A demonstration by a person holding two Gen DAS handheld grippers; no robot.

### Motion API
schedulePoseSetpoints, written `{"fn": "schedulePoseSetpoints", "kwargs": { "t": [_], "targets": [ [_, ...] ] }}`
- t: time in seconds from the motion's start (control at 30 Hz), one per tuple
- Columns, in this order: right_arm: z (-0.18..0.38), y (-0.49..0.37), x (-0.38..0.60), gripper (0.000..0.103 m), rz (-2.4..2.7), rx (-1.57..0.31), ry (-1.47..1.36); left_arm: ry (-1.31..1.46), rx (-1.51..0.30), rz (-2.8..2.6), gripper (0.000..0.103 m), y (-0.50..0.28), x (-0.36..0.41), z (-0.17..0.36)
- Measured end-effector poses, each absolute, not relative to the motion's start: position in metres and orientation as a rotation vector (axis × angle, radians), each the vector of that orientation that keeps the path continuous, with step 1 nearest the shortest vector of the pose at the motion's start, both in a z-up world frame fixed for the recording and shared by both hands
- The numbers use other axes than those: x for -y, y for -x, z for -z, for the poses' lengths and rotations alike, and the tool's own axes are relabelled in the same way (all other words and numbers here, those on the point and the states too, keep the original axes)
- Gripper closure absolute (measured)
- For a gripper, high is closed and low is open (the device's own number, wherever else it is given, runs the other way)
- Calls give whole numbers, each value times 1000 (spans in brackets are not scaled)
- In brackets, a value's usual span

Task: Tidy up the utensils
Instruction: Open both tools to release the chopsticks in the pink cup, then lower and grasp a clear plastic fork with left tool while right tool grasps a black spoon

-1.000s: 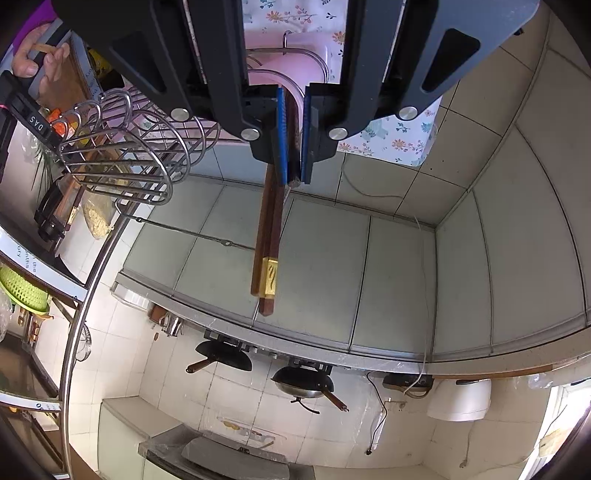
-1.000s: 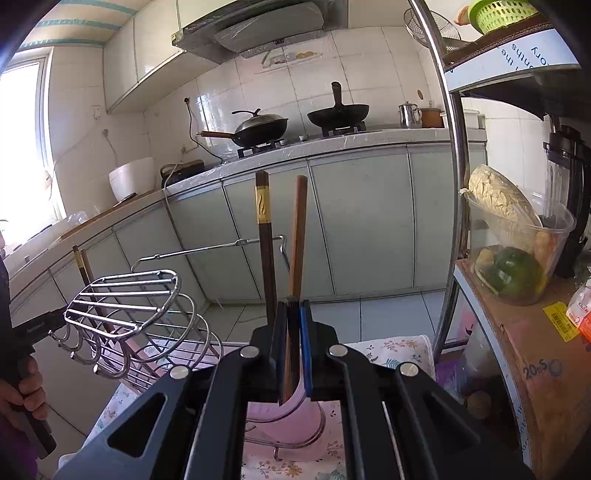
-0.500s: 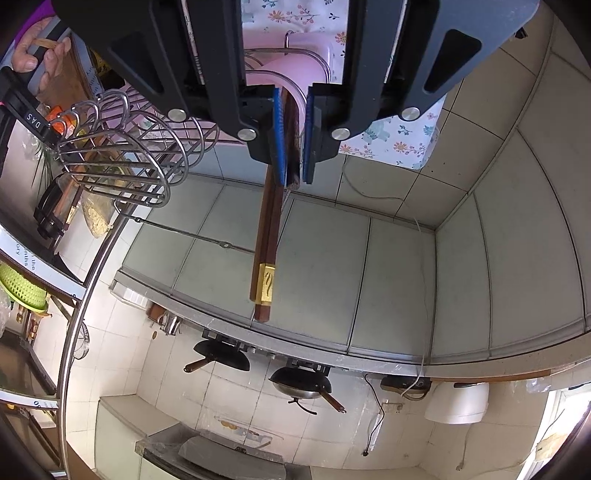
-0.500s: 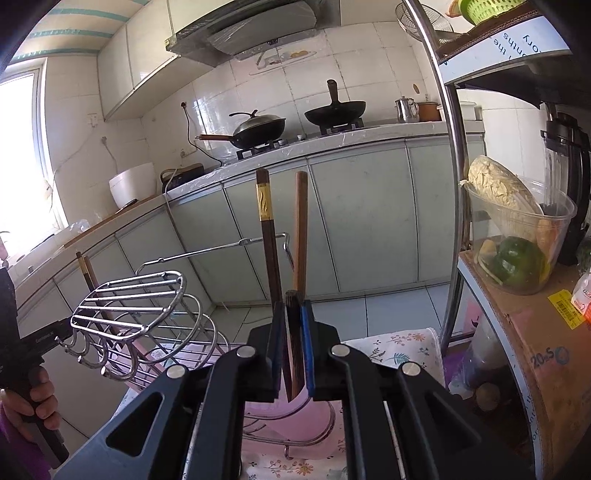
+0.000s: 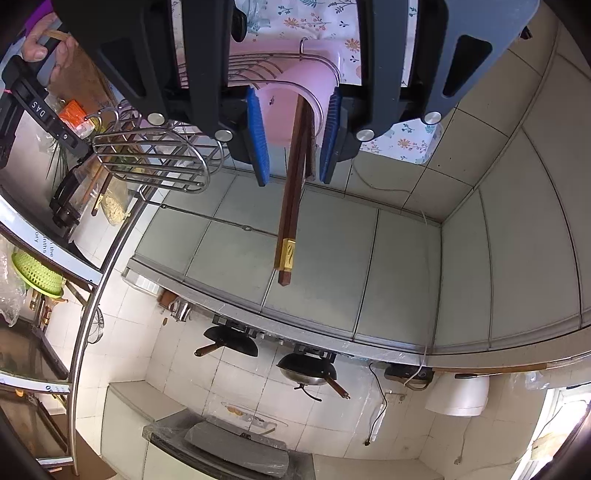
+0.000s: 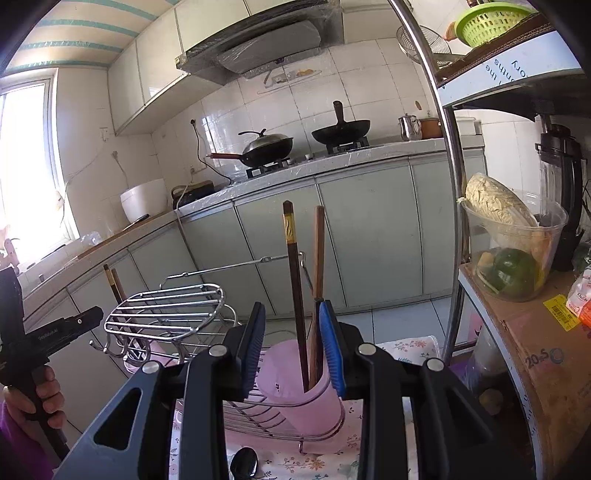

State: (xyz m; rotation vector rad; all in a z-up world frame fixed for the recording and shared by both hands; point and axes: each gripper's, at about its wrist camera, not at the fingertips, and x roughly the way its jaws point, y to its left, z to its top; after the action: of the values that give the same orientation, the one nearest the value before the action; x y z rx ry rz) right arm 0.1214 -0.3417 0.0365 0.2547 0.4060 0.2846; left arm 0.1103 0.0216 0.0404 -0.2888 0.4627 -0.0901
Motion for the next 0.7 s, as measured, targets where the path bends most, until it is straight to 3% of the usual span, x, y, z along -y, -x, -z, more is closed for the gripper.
{"fn": "schedulePoseSetpoints", "kwargs": {
  "t": [0.3, 0.7],
  "targets": [
    [-38, -89, 351, 73, -292, -417, -299, 276, -482, 137, 74, -80, -11, -41],
    [26, -73, 329, 73, -325, -648, -291, 256, -626, 185, 74, -57, 3, 3]
  ]
}}
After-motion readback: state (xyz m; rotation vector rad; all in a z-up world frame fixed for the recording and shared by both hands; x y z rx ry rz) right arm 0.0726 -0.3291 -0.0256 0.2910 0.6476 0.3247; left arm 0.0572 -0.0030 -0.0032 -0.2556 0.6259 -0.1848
